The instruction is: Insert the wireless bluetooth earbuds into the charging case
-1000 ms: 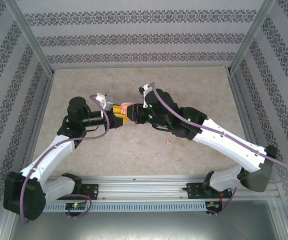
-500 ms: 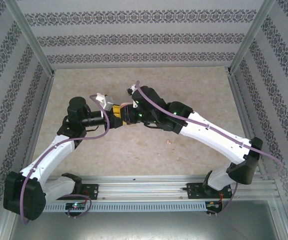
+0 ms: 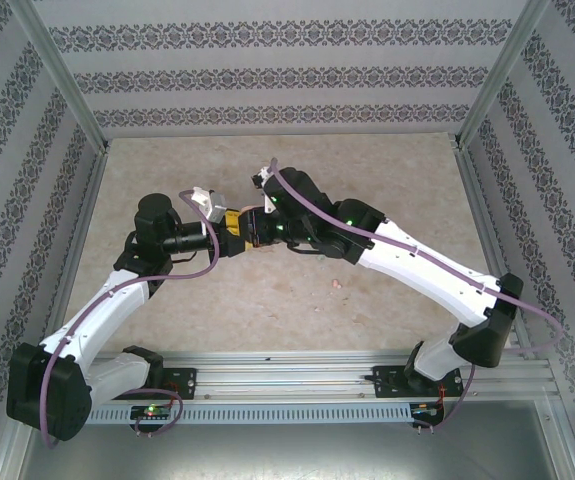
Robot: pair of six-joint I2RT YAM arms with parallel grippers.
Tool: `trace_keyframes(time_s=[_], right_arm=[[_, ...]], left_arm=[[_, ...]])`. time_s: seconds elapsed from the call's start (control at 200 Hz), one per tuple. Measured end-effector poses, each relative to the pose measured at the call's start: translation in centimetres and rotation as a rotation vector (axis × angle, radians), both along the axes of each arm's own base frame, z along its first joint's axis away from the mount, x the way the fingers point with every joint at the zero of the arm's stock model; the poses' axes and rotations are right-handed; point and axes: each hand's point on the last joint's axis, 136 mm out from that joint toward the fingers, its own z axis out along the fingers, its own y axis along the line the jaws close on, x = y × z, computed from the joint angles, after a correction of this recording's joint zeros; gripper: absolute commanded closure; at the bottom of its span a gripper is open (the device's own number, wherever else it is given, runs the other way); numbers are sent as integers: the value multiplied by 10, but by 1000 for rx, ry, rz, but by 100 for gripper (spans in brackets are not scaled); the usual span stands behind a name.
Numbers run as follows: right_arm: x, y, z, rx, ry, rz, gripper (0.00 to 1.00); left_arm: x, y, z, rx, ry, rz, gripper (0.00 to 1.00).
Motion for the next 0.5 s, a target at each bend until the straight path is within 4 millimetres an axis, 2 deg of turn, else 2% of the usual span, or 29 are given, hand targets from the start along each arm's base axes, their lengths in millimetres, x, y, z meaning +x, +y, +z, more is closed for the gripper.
trace_keyframes(time_s=[0.055,0.145,0.235,0.305,0.395,0.5], right_arm=[[1,-6,7,15,-10,-7,78],[5,-28,24,48,-36,-44,78],[7,-60,37,67,-62,-109,77],[10,-87,36,69,-59,-175,76],[16,-122,18,44,-25,-268,75],[24,-162,-29,-21,69,-387,73]], left_arm=[[0,0,0,1,-4,0,81],[0,0,0,4,-14,-1,81],[0,0,0,7,-21,-2,81],[0,0,0,8,-24,-2,81],[1,0,-1,10,-24,-2,81],[2,0,-3,15,-27,-3,81]])
